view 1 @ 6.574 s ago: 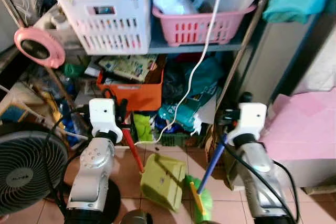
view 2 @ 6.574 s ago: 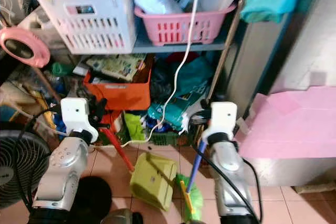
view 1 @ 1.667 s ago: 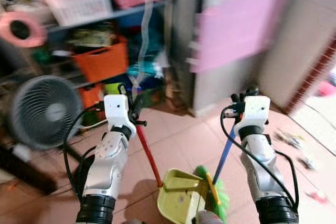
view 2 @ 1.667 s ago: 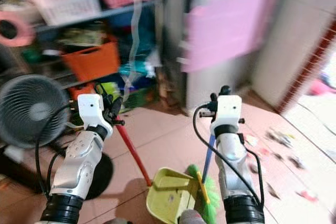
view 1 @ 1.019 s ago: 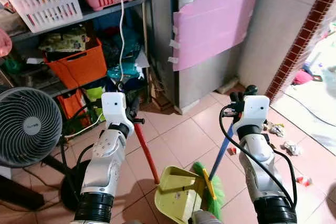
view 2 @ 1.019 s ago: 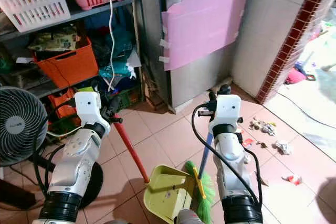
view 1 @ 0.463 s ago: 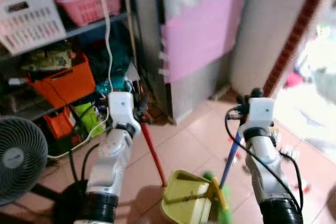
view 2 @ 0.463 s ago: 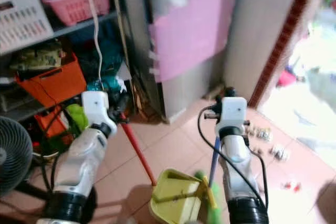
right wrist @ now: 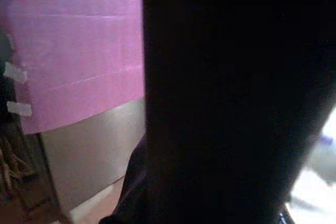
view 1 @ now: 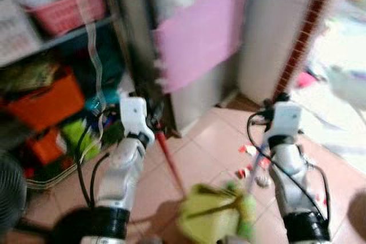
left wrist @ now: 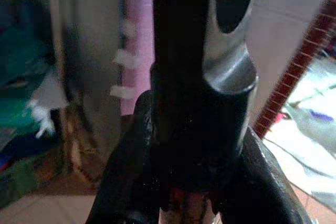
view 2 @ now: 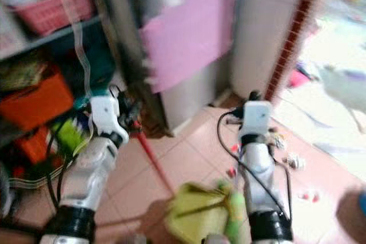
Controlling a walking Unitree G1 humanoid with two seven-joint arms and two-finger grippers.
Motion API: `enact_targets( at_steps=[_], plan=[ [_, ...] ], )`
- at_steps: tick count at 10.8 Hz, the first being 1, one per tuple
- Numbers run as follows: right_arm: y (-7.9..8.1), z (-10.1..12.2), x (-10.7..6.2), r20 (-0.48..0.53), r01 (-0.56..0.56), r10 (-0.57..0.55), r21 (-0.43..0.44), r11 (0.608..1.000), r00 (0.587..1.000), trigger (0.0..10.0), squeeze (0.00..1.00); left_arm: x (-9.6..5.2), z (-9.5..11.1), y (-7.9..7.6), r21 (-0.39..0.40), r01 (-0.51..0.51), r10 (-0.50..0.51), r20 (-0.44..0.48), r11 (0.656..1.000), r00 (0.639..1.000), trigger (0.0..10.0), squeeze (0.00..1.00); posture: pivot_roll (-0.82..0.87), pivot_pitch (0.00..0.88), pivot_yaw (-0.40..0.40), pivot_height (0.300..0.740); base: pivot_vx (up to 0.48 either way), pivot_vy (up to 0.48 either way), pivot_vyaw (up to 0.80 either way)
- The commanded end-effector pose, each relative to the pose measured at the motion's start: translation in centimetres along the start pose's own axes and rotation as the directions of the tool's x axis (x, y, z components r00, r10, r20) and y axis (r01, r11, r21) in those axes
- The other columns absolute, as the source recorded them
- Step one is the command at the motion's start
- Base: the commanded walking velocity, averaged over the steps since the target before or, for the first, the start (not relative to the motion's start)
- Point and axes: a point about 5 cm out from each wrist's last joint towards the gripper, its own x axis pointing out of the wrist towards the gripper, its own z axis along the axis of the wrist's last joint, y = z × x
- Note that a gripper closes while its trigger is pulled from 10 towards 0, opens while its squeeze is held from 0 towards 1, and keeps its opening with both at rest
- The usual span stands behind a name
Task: Sweep floor
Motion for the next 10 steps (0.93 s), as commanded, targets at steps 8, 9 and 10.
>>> enact_targets(
  at_steps=[8, 9, 10],
  plan=[
    [0.1, 0.6, 0.1, 0.003, 0.03, -0.03, -0.006, 1.0, 1.0, 10.0, 0.0, 0.7, 1.9, 1.6, 0.104, -0.032, 0.028, 0.038, 0.994, 0.999, 10.0, 0.0, -0.09, 0.0, 0.077, 0.74, 0.032, 0.18, -0.5],
    [0.4, 0.3, -0.3, -0.008, 0.026, -0.026, 0.001, 1.0, 1.0, 10.0, 0.0, 0.7, 1.7, 1.8, 0.106, -0.029, 0.027, 0.024, 0.994, 0.999, 10.0, 0.0, -0.09, 0.0, 0.096, 0.74, 0.0, 0.48, -0.8],
    [0.8, 0.1, -0.5, -0.013, 0.025, -0.024, 0.018, 1.0, 1.0, 10.0, 0.0, 0.7, 1.4, 1.8, 0.1, -0.023, 0.023, 0.006, 0.995, 1.0, 10.0, 0.0, -0.09, 0.0, 0.11, 0.74, 0.0, 0.48, -0.8]
  ],
)
